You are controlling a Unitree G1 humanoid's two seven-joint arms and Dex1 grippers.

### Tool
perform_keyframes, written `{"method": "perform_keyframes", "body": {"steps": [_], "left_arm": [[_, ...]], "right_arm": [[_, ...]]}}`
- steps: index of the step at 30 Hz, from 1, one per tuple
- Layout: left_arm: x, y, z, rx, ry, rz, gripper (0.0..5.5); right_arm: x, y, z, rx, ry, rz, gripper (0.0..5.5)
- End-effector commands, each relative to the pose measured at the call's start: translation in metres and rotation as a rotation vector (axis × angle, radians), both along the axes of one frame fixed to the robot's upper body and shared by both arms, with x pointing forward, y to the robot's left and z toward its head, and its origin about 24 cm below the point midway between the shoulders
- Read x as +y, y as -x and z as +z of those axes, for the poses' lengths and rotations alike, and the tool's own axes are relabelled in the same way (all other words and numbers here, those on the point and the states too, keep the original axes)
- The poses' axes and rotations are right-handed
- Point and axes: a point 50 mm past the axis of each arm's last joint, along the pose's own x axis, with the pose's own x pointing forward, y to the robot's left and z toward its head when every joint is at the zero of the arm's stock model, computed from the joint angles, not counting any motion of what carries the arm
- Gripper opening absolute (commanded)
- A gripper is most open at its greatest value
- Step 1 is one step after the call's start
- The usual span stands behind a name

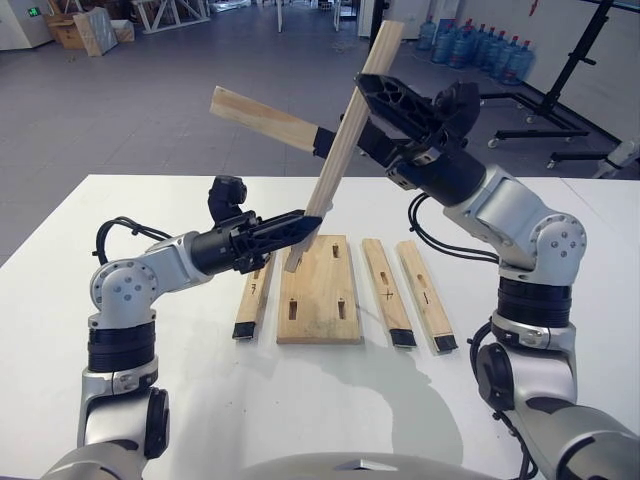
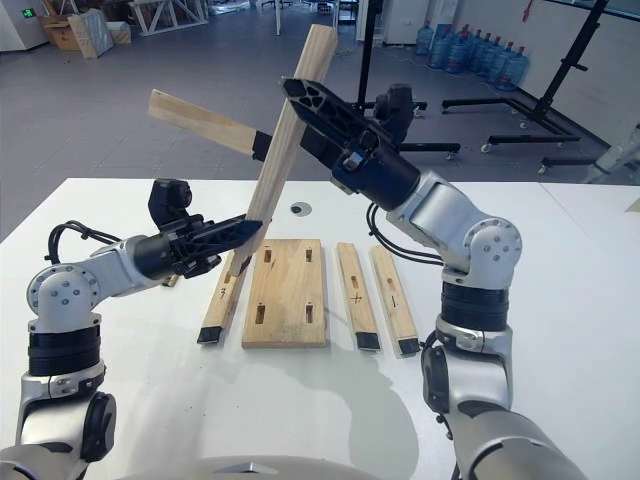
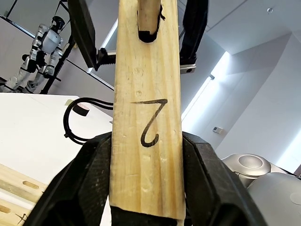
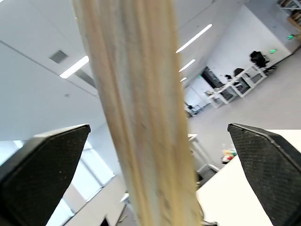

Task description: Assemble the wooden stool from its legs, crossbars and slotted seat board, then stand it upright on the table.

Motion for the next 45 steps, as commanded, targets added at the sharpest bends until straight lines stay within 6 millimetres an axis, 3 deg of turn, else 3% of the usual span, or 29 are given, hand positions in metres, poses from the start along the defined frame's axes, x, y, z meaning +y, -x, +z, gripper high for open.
{"method": "perform_keyframes", "body": {"steps": [1, 10, 27, 38, 45], "left_arm": [[-0.001, 0.004, 0.0, 0.007, -0.013, -0.026, 2.02], [-0.003, 0.006, 0.0, 0.014, -0.017, -0.054, 2.02], [-0.003, 0.008, -0.003, 0.017, -0.033, -0.054, 2.02], [-0.006, 0.009, -0.006, -0.003, -0.069, -0.023, 2.02], [-0.004, 0.003, -0.004, 0.006, -0.073, 0.016, 3.18]], "right_arm": [[0.006, 0.003, 0.008, -0.02, -0.011, 0.031, 5.4], [0.004, 0.001, -0.001, 0.001, 0.012, 0.021, 5.4], [0.001, 0.003, -0.004, 0.001, 0.01, -0.01, 2.27], [-0.002, 0.012, -0.01, -0.069, 0.066, -0.05, 2.15], [-0.009, 0.014, -0.014, -0.098, 0.083, -0.102, 2.12]]}}
